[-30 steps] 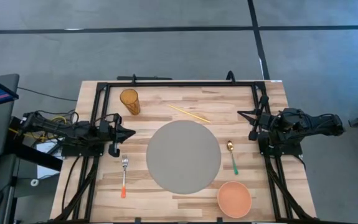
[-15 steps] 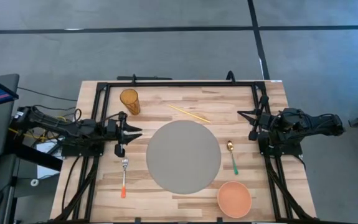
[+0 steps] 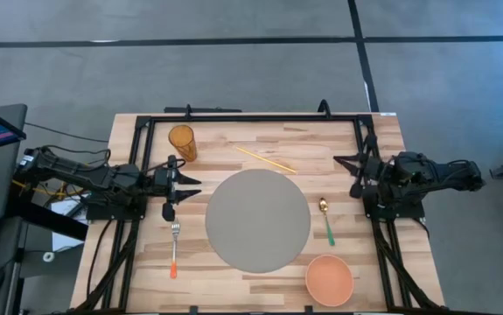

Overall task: Pick & Place Utensil
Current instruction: Put the orange bowl on the gray table mat

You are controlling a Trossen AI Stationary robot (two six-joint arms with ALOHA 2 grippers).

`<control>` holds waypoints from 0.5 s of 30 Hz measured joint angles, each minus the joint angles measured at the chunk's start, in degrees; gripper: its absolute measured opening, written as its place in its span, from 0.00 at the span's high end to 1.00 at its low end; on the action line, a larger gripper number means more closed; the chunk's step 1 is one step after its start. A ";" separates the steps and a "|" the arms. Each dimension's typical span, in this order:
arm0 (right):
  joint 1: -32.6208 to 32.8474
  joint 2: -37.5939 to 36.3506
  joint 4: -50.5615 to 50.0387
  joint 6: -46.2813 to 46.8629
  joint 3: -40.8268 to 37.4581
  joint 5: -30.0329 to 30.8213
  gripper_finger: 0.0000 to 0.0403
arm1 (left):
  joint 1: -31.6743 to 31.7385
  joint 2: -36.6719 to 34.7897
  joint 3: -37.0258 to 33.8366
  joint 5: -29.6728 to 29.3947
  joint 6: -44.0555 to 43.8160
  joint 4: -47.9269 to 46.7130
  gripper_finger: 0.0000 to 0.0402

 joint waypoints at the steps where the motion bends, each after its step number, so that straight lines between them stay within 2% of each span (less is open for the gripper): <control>1: 0.00 0.02 0.01 6.12 -0.01 -1.10 1.00 | 0.04 -0.01 0.00 -0.01 0.01 -0.10 0.72; 4: 0.00 0.00 0.43 23.61 0.00 -3.31 1.00 | 0.03 -0.08 0.00 -0.07 0.14 -0.09 0.72; 6: 0.00 0.02 1.61 29.25 -0.02 -3.18 1.00 | 0.02 -0.28 0.00 -0.08 1.23 -0.05 0.72; 15: 0.00 0.00 4.79 30.58 -0.02 -2.83 1.00 | 0.09 -0.46 0.00 -0.74 3.03 -0.09 0.72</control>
